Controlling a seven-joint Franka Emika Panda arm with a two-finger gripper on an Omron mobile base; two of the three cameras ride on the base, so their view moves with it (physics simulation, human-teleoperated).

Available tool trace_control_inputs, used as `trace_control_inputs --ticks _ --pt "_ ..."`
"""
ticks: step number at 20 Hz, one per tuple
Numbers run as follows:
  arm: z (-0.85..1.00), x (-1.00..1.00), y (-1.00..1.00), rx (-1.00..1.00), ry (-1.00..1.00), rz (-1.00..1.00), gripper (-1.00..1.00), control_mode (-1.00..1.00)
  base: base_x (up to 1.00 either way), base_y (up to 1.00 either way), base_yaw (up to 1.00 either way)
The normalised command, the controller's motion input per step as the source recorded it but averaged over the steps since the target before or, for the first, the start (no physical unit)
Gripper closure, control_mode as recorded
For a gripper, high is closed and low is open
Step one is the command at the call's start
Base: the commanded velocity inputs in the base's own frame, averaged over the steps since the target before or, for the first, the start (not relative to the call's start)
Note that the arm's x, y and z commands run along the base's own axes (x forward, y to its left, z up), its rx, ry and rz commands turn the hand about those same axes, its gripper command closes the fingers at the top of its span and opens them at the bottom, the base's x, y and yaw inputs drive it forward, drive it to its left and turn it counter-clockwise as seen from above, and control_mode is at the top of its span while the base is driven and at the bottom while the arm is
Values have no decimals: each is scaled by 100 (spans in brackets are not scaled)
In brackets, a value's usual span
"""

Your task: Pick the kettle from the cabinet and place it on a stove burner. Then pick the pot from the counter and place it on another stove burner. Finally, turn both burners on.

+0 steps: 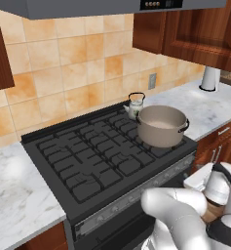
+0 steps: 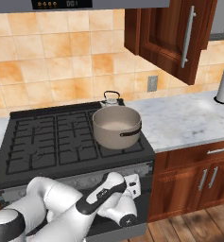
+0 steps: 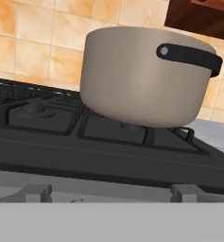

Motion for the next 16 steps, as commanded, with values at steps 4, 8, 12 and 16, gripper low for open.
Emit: trace_control_inputs --ticks 4,8,12,16 --pt "-25 22 -12 6 -3 0 -100 -100 0 0 0" --pt "-30 24 -12 4 -5 0 -100 -100 0 0 0" --pt "-25 18 -12 3 -7 3 -100 -100 0 0 0" --pt "-19 9 -4 2 -3 4 -100 -100 0 0 0"
